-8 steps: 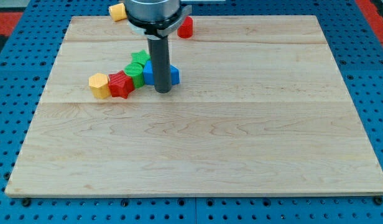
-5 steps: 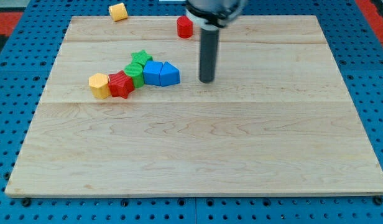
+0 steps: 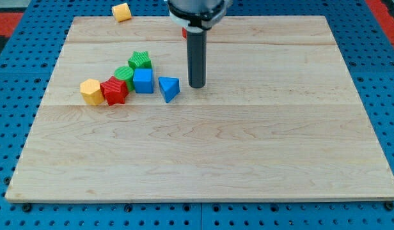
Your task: Slide the group of blocks slightly left
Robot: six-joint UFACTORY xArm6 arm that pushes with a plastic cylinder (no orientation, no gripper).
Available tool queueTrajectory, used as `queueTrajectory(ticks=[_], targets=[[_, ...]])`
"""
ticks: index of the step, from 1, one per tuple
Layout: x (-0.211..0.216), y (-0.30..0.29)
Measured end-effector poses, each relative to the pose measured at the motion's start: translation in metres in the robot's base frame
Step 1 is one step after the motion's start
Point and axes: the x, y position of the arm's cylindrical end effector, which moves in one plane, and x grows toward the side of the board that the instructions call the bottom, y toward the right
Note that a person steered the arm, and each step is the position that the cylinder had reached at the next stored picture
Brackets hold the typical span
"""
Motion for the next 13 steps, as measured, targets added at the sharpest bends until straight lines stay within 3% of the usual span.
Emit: queueTrajectory(ticks=[2,6,7,8,9,11,13], targets=[[0.028,-0.122],[0.022,-0.131],[0.038,-0.045],[0.015,-0.015],[0.013,-0.081],[0.003,-0.062],[-0.044,-0.074]])
